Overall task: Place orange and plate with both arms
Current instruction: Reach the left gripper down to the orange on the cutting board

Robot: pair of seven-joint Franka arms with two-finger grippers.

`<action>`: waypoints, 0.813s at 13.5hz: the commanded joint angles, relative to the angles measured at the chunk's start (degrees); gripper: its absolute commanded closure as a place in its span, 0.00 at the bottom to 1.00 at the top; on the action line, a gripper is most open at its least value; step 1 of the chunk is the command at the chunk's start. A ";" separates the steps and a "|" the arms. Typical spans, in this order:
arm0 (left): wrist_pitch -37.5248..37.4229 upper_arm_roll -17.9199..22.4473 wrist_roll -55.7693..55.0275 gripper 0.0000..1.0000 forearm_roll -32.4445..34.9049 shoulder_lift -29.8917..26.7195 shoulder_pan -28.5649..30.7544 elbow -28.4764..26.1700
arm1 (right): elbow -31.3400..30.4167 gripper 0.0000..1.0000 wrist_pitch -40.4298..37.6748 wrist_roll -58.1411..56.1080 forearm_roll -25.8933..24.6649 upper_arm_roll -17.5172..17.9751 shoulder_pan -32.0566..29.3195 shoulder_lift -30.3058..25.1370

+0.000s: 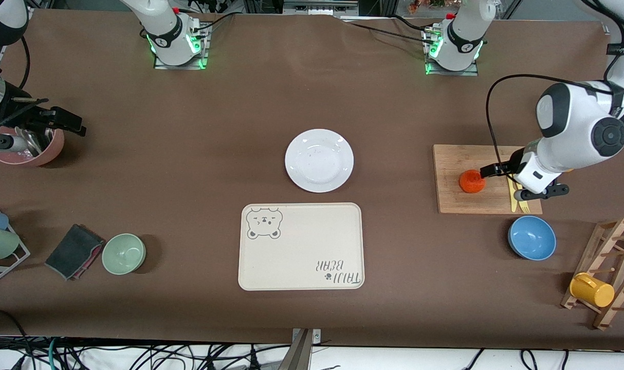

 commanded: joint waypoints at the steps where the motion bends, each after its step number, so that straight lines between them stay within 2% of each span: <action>1: 5.62 -0.14 1.35 0.00 1.77 2.49 -0.42 -1.91 | 0.10 0.00 -0.43 -0.24 0.43 0.07 -0.27 -0.21; 5: 12.57 -0.23 1.35 0.00 2.05 5.57 -0.60 -5.25 | 0.10 0.00 -0.43 -0.24 0.44 0.07 -0.27 -0.21; 11: 14.07 -0.49 1.79 0.00 1.87 7.07 -0.60 -6.66 | 0.10 0.00 -0.43 -0.24 0.43 0.07 -0.27 -0.21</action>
